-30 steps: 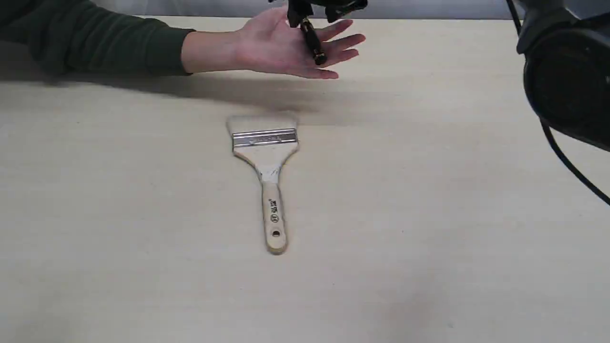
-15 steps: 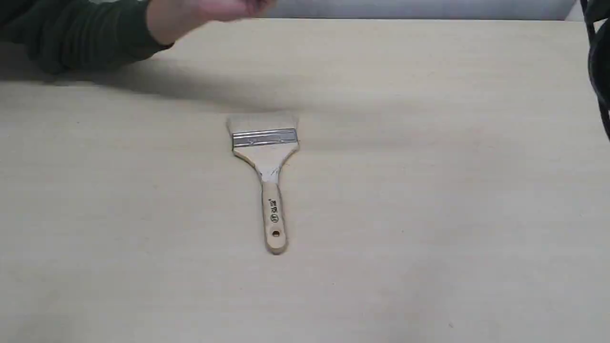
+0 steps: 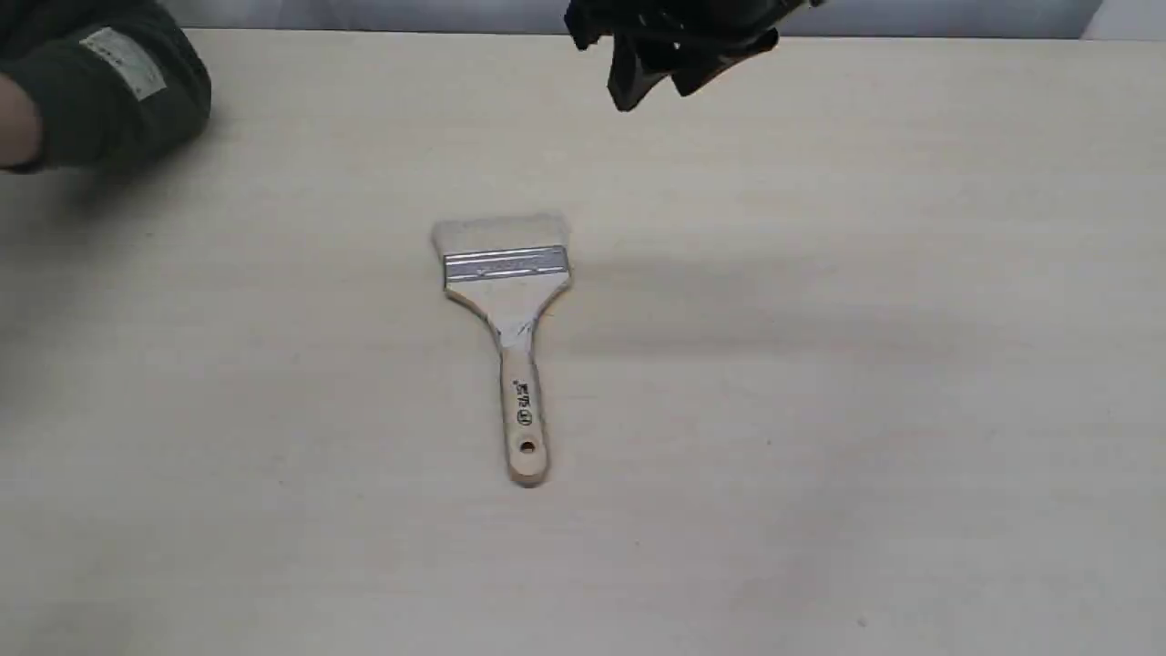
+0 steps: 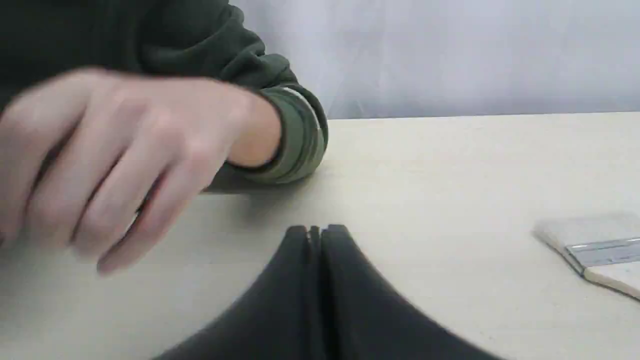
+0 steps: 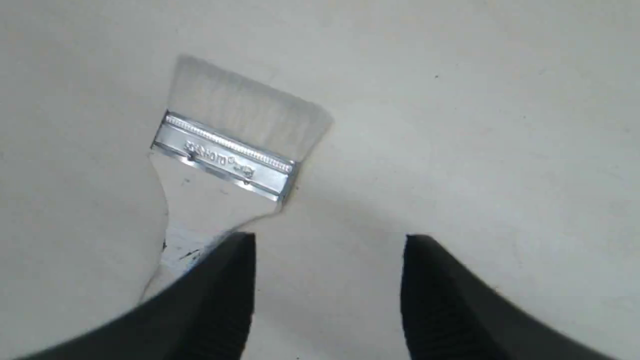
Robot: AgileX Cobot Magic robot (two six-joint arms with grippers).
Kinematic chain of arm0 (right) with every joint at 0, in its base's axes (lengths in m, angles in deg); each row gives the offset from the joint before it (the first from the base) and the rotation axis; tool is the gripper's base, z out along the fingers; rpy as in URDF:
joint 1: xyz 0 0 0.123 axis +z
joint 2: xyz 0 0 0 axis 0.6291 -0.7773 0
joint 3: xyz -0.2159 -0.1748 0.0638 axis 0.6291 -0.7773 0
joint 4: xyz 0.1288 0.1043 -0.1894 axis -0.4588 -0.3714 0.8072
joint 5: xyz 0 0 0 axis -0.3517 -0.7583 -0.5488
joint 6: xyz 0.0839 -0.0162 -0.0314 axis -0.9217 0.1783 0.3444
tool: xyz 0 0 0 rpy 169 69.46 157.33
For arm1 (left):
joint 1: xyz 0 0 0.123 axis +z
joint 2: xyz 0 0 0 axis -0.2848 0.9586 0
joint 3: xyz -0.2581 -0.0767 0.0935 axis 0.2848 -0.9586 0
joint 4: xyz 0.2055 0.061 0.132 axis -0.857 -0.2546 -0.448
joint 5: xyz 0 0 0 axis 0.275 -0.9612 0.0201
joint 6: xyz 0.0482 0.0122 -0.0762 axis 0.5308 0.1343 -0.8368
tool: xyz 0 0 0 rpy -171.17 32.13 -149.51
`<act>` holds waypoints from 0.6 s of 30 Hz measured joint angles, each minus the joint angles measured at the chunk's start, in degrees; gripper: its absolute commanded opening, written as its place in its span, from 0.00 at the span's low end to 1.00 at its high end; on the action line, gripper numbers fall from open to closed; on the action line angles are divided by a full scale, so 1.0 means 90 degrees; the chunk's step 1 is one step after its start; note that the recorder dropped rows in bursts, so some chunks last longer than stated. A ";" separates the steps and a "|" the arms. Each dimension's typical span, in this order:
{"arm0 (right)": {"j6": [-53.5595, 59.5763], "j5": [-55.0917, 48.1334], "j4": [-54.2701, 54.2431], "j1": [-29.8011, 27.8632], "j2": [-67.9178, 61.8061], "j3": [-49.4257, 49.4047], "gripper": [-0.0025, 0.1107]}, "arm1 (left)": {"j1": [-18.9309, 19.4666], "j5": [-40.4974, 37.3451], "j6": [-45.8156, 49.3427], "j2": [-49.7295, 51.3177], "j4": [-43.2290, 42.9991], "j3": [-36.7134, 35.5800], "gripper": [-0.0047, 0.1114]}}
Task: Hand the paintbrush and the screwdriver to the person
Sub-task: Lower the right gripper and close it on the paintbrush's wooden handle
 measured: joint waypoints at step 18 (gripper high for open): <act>0.0488 0.1987 -0.0612 0.0902 0.0273 -0.1920 0.44 | 0.0000 0.0000 0.0000 0.0000 0.0000 0.0000 0.04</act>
